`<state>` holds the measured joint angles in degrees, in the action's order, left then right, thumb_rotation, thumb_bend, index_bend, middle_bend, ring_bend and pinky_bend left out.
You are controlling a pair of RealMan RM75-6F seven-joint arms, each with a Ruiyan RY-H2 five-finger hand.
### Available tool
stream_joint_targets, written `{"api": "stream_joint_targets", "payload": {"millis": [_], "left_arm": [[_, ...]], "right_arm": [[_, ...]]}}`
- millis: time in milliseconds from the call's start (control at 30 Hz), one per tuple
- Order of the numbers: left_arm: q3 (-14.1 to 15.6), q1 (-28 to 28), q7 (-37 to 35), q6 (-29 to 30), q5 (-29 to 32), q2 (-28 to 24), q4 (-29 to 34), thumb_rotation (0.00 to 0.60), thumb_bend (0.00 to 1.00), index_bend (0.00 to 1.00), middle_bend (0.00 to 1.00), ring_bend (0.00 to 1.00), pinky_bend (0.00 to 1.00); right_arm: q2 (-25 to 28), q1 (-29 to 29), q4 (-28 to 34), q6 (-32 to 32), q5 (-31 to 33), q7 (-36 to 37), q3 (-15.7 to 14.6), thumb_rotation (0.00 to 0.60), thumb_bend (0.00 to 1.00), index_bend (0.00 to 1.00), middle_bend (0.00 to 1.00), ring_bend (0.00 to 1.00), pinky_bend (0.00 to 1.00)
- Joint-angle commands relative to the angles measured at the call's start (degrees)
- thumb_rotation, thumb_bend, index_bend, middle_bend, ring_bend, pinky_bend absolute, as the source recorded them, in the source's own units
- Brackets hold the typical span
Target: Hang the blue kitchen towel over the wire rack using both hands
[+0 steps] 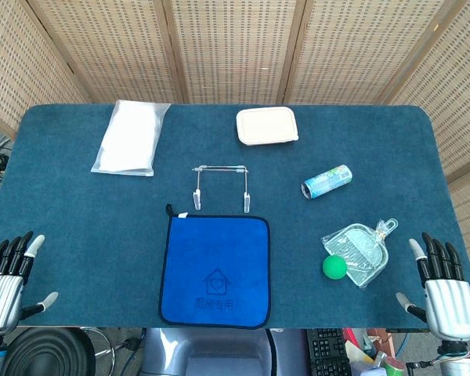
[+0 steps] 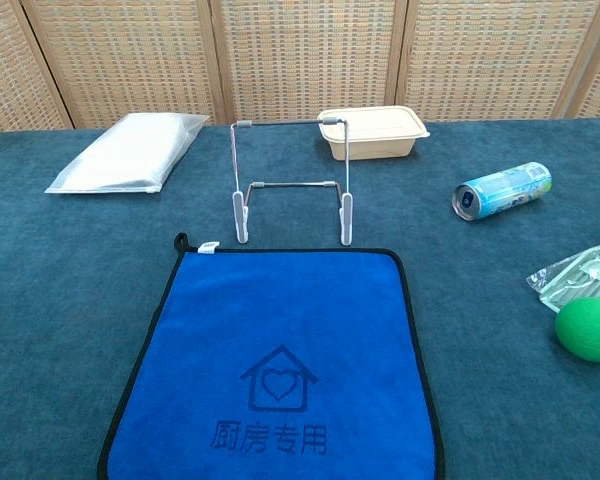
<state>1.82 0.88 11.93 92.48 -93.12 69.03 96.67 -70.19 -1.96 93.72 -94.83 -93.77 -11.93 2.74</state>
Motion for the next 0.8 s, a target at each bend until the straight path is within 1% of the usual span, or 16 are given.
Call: {"api": "stream_joint_targets", "payload": {"millis": [33, 300, 400, 533, 700, 800], "left_arm": [[0.0, 0.0, 0.0, 0.0, 0.0, 0.0, 0.0, 0.600, 0.00, 0.00, 0.00, 0.00, 0.00], [0.1, 0.2, -0.1, -0.3, 0.0, -0.3, 0.4, 0.600, 0.00, 0.00, 0.00, 0.00, 0.00], [0.2, 0.2, -0.3, -0.3, -0.1, -0.2, 0.4, 0.600, 0.00, 0.00, 0.00, 0.00, 0.00], [0.2, 0.2, -0.3, -0.1, -0.7, 0.2, -0.1, 0.600, 0.00, 0.00, 0.00, 0.00, 0.00], [-0.3, 0.0, -0.5, 0.0, -0.8, 0.6, -0.3, 0.600, 0.00, 0.00, 0.00, 0.00, 0.00], [-0.7, 0.0, -0.3, -0.2, -0.1, 0.8, -0.4, 0.600, 0.00, 0.00, 0.00, 0.00, 0.00]], "right_arm": [[0.0, 0.0, 0.0, 0.0, 0.1, -0.1, 0.0, 0.600, 0.00, 0.00, 0.00, 0.00, 0.00], [0.1, 0.2, 0.2, 0.4, -0.1, 0.8, -0.1, 0.600, 0.00, 0.00, 0.00, 0.00, 0.00], [0.0, 1.3, 0.6, 2.2, -1.5, 1.4, -0.9, 0.600, 0.00, 0.00, 0.00, 0.00, 0.00], [-0.3, 5.5, -0.8, 7.2, -5.5, 0.3, -1.5, 0.600, 0.00, 0.00, 0.00, 0.00, 0.00], [-0.2, 13.1, -2.5, 15.2, -9.2, 3.2, -0.5, 0.600, 0.00, 0.03, 0.00, 0.00, 0.00], [-0.7, 16.9, -4.1, 18.6, -10.9, 5.5, -0.2, 0.600, 0.00, 0.05, 0.00, 0.00, 0.00]]}}
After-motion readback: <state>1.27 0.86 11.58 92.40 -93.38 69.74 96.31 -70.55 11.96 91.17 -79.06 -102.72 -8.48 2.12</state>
